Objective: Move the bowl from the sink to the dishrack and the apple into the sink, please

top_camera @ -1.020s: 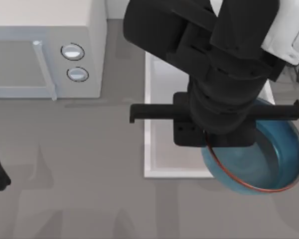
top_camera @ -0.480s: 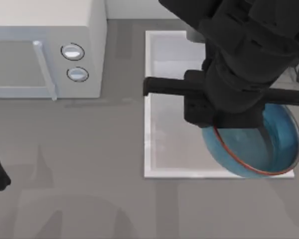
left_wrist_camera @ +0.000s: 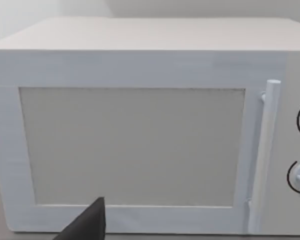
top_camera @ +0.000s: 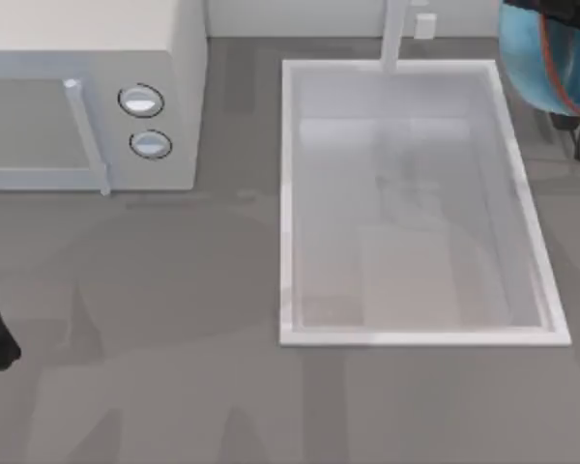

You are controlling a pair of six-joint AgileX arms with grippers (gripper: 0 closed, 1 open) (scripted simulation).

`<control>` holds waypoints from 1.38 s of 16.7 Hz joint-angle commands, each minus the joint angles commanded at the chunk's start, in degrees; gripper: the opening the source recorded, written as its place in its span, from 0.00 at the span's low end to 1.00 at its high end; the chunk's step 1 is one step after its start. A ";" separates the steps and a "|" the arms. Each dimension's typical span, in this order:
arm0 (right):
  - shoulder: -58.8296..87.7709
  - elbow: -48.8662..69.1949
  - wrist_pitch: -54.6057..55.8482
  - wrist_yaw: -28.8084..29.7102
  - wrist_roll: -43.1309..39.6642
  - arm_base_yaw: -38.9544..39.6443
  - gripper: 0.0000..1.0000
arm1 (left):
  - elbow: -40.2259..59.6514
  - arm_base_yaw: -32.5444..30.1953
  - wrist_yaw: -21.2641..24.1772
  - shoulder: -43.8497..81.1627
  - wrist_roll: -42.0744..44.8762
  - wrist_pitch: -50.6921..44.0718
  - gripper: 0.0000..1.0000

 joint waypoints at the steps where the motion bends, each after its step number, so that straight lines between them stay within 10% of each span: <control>1: -1.29 -2.14 5.70 -1.91 -3.39 -5.04 0.00 | 0.00 0.00 0.00 0.00 0.00 0.00 1.00; 10: -8.84 -13.92 44.03 -12.42 -27.07 -40.95 0.00 | 0.00 0.00 0.00 0.00 0.00 0.00 1.00; 23: -2.70 -17.58 55.88 -11.94 -29.10 -42.60 0.00 | 0.00 0.00 0.00 0.00 0.00 0.00 1.00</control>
